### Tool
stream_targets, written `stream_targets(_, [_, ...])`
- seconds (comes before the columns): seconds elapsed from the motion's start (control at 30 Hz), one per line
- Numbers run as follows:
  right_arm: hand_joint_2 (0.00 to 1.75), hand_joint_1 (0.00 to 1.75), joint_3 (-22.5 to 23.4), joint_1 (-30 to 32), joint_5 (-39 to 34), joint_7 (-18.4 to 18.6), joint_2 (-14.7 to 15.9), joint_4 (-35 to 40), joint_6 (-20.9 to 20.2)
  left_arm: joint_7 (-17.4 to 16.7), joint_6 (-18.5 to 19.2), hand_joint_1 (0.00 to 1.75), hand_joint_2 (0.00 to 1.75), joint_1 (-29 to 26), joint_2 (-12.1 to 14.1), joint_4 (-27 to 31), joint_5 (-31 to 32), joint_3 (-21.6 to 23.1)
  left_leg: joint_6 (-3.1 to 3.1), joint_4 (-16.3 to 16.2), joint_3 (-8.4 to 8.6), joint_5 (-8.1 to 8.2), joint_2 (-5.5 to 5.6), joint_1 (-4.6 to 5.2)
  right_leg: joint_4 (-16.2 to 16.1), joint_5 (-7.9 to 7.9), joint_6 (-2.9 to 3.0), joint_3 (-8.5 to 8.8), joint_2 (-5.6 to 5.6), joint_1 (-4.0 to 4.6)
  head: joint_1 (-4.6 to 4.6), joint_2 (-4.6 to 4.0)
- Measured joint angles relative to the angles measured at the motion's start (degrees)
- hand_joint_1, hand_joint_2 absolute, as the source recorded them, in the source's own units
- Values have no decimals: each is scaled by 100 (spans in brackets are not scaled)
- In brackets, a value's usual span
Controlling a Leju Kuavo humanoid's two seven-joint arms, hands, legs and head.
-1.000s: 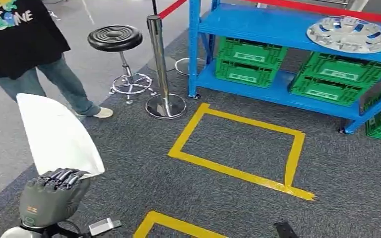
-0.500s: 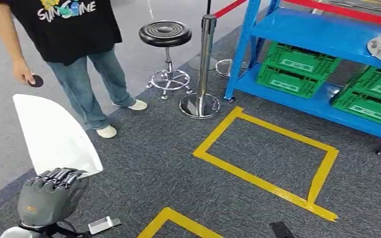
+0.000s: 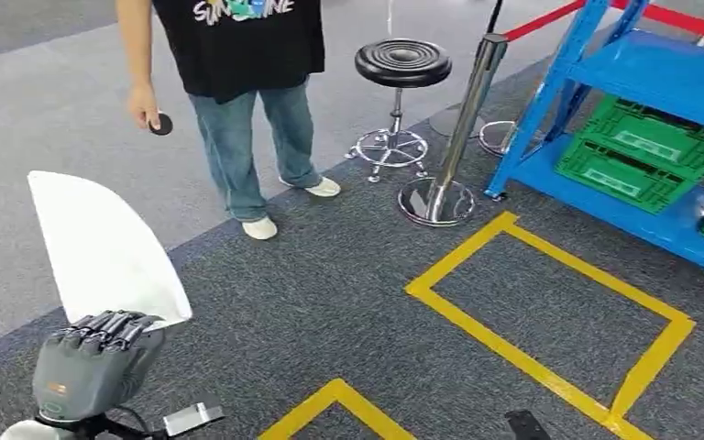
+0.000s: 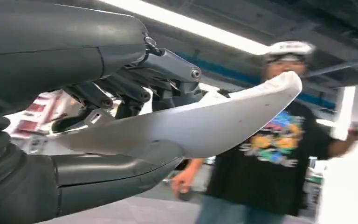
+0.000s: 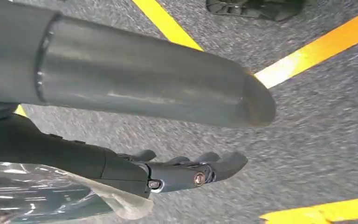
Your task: Take the parts from the cabinet and place them on the table.
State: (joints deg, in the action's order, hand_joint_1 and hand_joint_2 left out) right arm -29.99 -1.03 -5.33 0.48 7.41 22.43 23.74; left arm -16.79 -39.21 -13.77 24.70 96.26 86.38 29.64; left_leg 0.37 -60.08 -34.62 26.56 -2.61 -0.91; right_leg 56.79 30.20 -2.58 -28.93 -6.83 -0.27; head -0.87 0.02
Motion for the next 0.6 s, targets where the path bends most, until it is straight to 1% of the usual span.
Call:
stream_targets(0.03, [0,0,0,4,26,2,-2,0,-2,0,0,175,175,-5,-4,2,-11,-9,38,-8,-5,12,59,15,-17,4,-13,25,-52,-8,-7,0])
stream_targets(0.07, [0,0,2,0,55,2,-9,0,-2,7,0,175,175,-15,-4,4,-20,-17,74,-2,-19,3,133,26,-21,9,-32,115,-114,-28,-4,0])
stream_targets(0.1, [0,0,2,-1,85,2,-7,0,0,22,0,175,175,-27,-2,15,-39,-26,126,25,-9,-20,195,16,-5,49,-72,84,-99,-55,-7,-2])
stream_targets(0.13, [0,0,11,-6,100,2,-7,0,2,35,0,175,175,-41,-4,37,-48,-30,149,27,-10,-29,234,15,132,189,-94,23,229,-73,8,-2])
stream_targets(0.17, [0,0,15,0,120,0,-7,0,0,50,0,175,175,-26,-4,48,-57,-39,165,28,-18,-35,285,17,501,416,-86,-146,481,-77,9,0])
stream_targets(0.2, [0,0,22,14,142,2,-7,-2,0,70,0,175,175,-14,-11,52,-81,-55,184,27,-30,-37,351,27,1060,667,-80,-421,607,-66,15,0])
stream_targets(0.23, [0,0,28,36,164,7,-7,-2,0,90,0,175,175,-17,-20,52,-109,-72,202,26,-34,-35,416,44,1537,831,-63,-670,651,-57,15,-2])
stream_targets(0.27, [0,0,37,61,197,13,-7,-7,-2,112,0,175,175,-29,-33,52,-125,-112,208,25,-36,-37,494,61,1869,902,-39,-868,666,-46,13,0])
stream_targets(0.3, [0,0,44,80,219,13,-9,-7,-2,136,0,175,175,-30,-48,52,-155,-138,211,24,-33,-39,585,77,1928,816,-4,-953,675,-33,13,-2])
stream_targets(0.33, [0,0,50,86,238,15,-9,-7,-2,155,0,175,175,-26,-59,52,-177,-151,214,24,-25,-41,675,89,1705,588,47,-894,694,-13,13,0])
stream_targets(0.37, [0,0,57,82,249,17,-9,-7,-2,175,0,175,175,-27,-68,52,-181,-160,214,24,-13,-41,756,94,1284,300,94,-732,745,15,13,0])
stream_targets(0.4, [0,0,70,80,264,20,-7,-7,-2,199,0,175,175,-26,-85,55,-197,-175,214,26,5,-42,836,93,691,-29,157,-478,893,46,13,-2])
stream_targets(0.43, [0,0,92,79,280,22,-2,-9,-2,214,0,175,175,-26,-103,61,-214,-190,212,36,0,-44,893,66,271,-198,204,-310,1224,68,11,-2])
stream_targets(0.47, [0,0,105,84,286,24,-2,-11,-2,223,0,175,175,-9,-116,61,-223,-203,201,9,-23,-49,981,100,151,-153,250,-260,1320,54,4,0])
stream_targets(0.5, [0,0,111,78,297,28,2,-11,-2,234,0,175,175,-5,-133,63,-232,-223,174,16,-56,-66,1049,68,72,-120,230,-219,1252,70,22,0])
stream_targets(0.53, [0,0,116,77,299,42,2,-11,-2,243,0,175,175,-16,-140,63,-232,-253,130,34,-79,-92,1139,39,78,-118,232,-171,1193,78,11,-2])
stream_targets(0.57, [0,0,122,73,304,46,2,-11,-2,249,0,175,175,-33,-144,63,-238,-269,81,66,-91,-125,1215,27,65,-132,240,-161,1125,88,24,0])
stream_targets(0.6, [0,0,136,65,312,46,0,-11,-2,264,0,175,175,-43,-142,63,-247,-284,35,75,-98,-146,1295,55,-86,-211,233,-116,1015,49,0,0])
